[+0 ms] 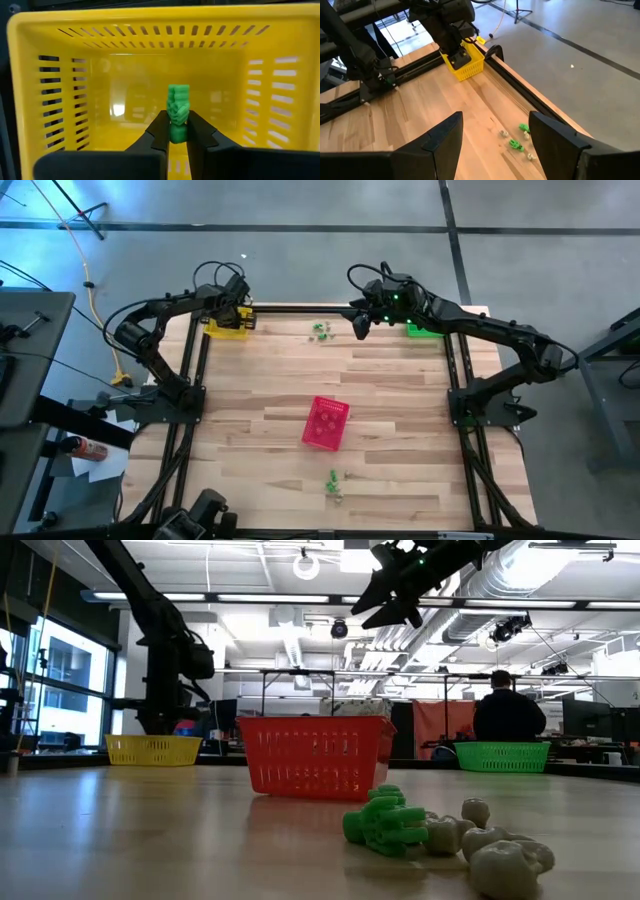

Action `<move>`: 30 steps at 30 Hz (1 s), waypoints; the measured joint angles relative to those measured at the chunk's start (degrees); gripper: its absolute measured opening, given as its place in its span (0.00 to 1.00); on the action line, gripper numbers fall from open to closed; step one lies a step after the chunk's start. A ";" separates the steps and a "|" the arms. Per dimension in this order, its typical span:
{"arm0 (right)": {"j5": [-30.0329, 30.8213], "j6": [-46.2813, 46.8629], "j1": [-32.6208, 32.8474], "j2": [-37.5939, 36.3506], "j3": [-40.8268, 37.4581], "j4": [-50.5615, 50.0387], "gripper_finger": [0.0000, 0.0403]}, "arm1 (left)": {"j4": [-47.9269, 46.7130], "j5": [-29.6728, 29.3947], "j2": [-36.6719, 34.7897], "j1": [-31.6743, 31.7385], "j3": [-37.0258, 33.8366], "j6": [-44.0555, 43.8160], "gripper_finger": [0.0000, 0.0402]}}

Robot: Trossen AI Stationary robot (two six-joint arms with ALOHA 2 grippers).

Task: Sort Halloween decoration
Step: Put the green skeleton toy into the yellow bin

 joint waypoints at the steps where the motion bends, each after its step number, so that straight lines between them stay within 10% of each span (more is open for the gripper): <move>1: -0.01 0.01 0.00 0.00 0.00 0.01 0.55 | -0.01 0.14 0.00 0.00 0.01 0.00 0.04; 18: -0.04 1.43 0.00 0.01 0.00 0.34 0.55 | -0.12 2.03 -4.16 0.50 -0.03 2.32 0.43; 30: -2.80 1.02 0.00 0.00 0.00 11.91 0.55 | 2.83 9.96 -21.13 -0.41 10.65 4.99 0.48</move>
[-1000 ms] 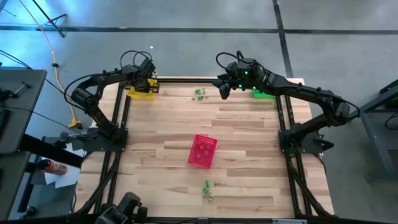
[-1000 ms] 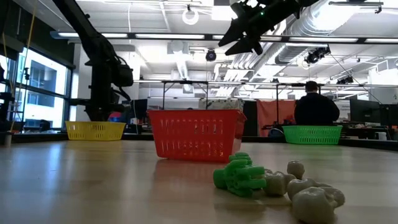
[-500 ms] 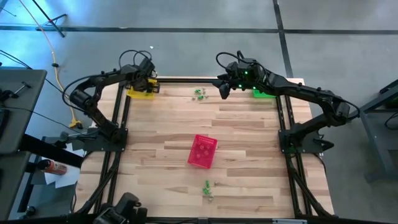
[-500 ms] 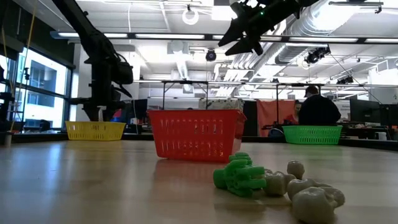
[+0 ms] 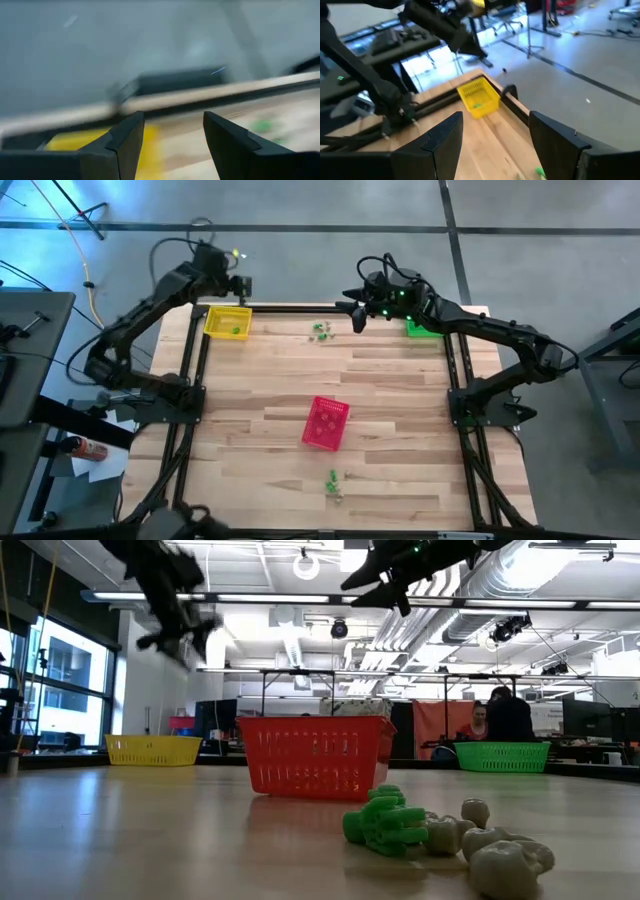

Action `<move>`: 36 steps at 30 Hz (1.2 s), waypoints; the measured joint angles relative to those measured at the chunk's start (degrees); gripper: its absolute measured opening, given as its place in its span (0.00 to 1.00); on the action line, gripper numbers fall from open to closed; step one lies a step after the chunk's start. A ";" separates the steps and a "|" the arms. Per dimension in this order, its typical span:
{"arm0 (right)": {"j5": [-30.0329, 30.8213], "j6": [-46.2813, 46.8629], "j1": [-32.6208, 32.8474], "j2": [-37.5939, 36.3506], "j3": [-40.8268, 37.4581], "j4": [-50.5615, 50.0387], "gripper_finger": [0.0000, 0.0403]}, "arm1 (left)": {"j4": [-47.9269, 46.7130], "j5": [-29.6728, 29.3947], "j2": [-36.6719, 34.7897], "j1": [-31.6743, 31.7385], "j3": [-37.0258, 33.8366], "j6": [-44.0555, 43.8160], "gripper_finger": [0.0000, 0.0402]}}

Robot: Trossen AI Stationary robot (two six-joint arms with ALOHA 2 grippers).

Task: Sort Halloween decoration
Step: Put the green skeleton toy into the yellow bin

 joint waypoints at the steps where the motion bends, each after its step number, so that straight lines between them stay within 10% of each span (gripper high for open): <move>1: -0.87 -0.03 0.00 0.00 0.00 0.62 0.55 | 1.78 2.71 -2.03 -0.64 0.28 0.75 0.48; 8: -11.47 -0.04 0.00 0.00 0.00 4.08 0.55 | 11.56 24.72 -16.14 -10.40 0.26 8.38 0.48; 22: -21.69 -0.20 4.19 0.00 0.00 8.33 0.55 | 48.18 19.72 -26.68 -32.83 -21.25 3.99 0.47; 36: -20.16 3.43 7.04 0.00 0.00 8.28 0.55 | 47.61 20.84 -24.09 -33.47 -21.59 6.16 0.47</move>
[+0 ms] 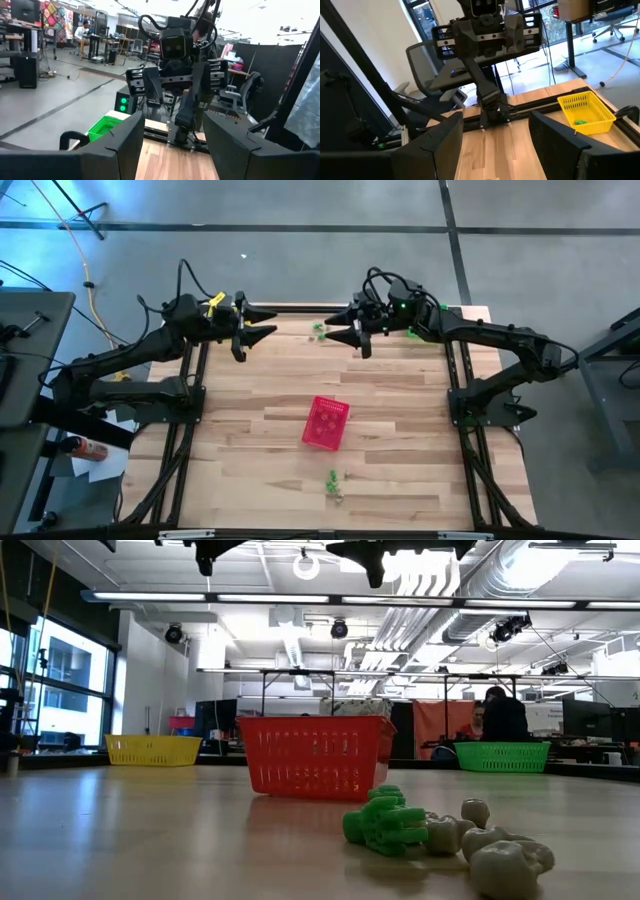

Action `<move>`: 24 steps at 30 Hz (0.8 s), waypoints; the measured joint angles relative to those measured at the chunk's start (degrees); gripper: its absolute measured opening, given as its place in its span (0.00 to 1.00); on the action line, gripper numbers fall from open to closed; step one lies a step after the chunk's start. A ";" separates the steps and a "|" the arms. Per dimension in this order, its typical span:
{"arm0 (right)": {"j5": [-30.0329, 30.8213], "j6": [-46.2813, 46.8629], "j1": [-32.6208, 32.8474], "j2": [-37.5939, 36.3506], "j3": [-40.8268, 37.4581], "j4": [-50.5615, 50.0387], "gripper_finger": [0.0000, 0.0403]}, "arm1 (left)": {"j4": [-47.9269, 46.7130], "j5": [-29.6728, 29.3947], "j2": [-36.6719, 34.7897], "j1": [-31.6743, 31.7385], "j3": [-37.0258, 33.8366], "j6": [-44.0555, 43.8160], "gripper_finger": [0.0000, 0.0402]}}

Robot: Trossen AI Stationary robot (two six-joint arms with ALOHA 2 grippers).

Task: Sort Halloween decoration
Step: Put the green skeleton toy into the yellow bin

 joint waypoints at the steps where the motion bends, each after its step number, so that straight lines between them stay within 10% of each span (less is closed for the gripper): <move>1: 0.00 0.04 0.00 0.00 0.00 0.00 0.55 | -0.13 0.00 0.00 0.00 0.00 -0.02 0.47; 14: -3.49 13.18 14.41 -0.02 0.00 -15.42 0.55 | -1.99 -4.16 0.37 -0.11 0.01 -15.55 0.47; 24: 13.44 34.65 36.95 5.23 0.05 -28.46 0.55 | -0.71 -6.07 0.35 -1.61 0.02 -17.67 0.47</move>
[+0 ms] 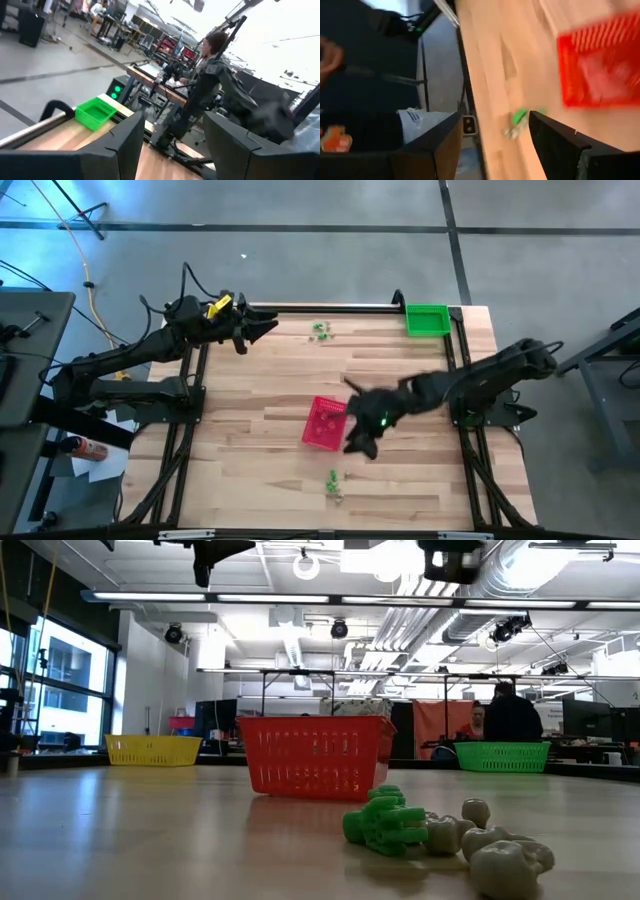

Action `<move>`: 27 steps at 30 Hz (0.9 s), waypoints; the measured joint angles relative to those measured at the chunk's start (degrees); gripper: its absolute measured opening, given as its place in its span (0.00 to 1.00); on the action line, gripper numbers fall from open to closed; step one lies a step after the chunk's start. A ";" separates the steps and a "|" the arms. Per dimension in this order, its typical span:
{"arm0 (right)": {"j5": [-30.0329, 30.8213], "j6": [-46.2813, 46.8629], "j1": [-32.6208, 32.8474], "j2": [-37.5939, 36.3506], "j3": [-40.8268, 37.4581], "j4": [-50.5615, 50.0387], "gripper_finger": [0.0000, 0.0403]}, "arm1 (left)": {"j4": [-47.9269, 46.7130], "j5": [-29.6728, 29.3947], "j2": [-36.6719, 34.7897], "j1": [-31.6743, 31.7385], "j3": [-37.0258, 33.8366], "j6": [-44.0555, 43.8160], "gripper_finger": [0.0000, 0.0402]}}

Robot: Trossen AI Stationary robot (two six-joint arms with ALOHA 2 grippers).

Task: Sort Halloween decoration
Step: Put the green skeleton toy into the yellow bin

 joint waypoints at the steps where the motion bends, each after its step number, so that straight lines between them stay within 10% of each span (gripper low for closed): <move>1: 1.48 3.44 1.36 1.23 0.45 -0.47 0.55 | 0.06 -0.39 0.00 -0.12 0.00 0.44 0.47; 27: 6.86 36.98 7.71 48.78 46.42 -38.53 0.55 | -0.09 -0.68 0.00 -0.14 0.00 1.71 0.47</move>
